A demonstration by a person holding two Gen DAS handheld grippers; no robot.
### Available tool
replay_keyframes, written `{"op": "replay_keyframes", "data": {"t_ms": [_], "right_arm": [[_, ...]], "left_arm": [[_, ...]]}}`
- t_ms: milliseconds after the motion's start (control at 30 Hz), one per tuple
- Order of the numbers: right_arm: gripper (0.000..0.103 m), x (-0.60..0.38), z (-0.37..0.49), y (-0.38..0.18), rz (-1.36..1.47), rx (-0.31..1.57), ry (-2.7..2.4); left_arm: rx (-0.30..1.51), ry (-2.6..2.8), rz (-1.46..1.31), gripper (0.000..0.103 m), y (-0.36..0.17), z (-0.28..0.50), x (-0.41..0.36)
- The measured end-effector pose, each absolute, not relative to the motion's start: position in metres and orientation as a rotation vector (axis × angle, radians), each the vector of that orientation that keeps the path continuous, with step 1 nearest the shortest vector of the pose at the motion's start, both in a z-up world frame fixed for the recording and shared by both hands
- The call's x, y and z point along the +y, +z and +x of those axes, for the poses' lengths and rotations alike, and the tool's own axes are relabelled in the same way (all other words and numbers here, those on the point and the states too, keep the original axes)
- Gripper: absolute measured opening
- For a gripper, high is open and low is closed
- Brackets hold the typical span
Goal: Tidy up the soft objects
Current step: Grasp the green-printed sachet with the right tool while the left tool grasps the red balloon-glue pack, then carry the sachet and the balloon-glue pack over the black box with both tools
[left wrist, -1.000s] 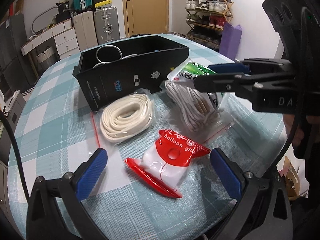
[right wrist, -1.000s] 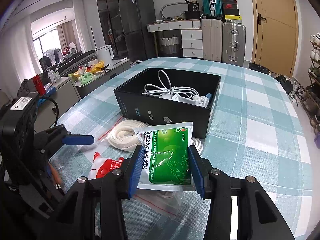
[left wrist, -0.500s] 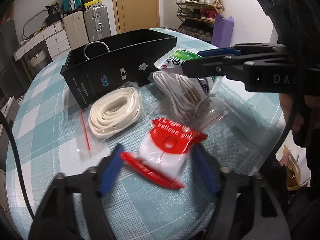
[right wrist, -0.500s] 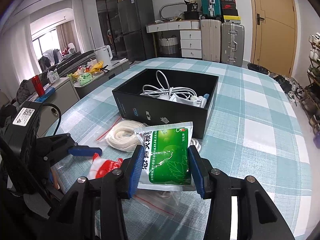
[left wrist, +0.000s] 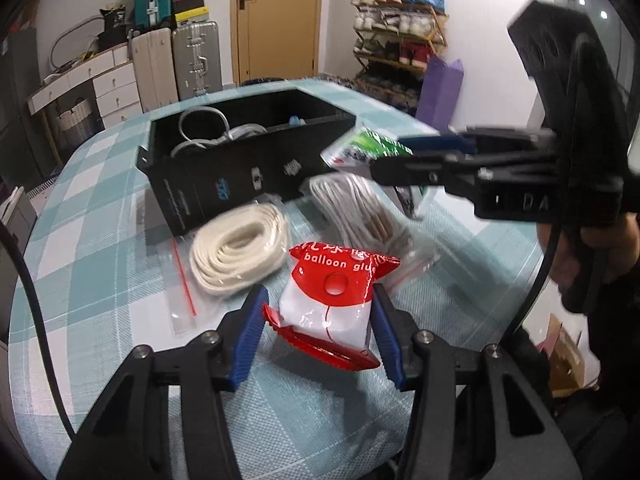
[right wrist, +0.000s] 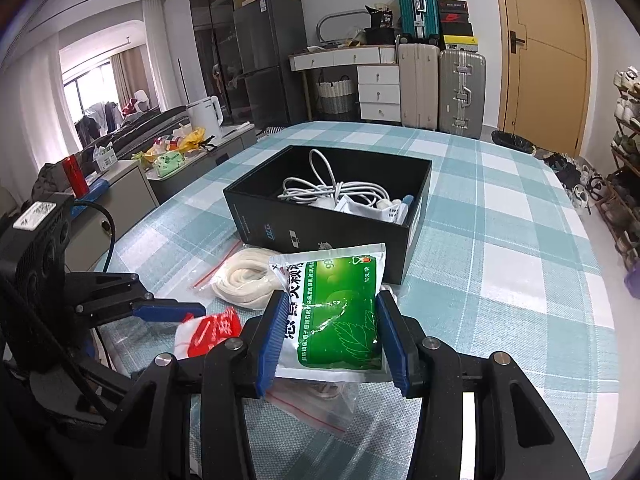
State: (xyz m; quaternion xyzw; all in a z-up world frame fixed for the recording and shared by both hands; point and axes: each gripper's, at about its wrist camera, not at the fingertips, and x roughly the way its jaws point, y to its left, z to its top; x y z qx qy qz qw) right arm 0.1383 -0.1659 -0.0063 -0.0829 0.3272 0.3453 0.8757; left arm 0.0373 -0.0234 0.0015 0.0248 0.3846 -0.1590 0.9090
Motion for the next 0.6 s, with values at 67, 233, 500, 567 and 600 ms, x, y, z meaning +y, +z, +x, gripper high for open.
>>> {"op": "replay_keyframes", "data": {"t_ms": [67,233,500,567,600], "right_arm": [[0.045,-0.167,0.138,-0.004,-0.167,0.675,0.718],[0.045,-0.172,0.136,0.003,-0.146,0.651,0.714],[0.045,-0.178,0.134,0.013,-0.114,0.615,0.714],[0.045,-0.179,0.134,0.016,-0.107,0.607,0.709],[0.045,-0.180,0.134,0.017,-0.103,0.602,0.709]], "left_arm": [[0.783,-0.321,0.018,0.050,0.006,0.039,-0.018],[0.742,-0.277,-0.038,0.050,0.017,0.041,-0.005],[0.691,-0.211,-0.083,0.050,0.030,0.053,0.010],[0.674,-0.203,-0.080,0.050,0.034,0.057,0.011],[0.669,-0.203,-0.080,0.051,0.036,0.058,0.012]]}}
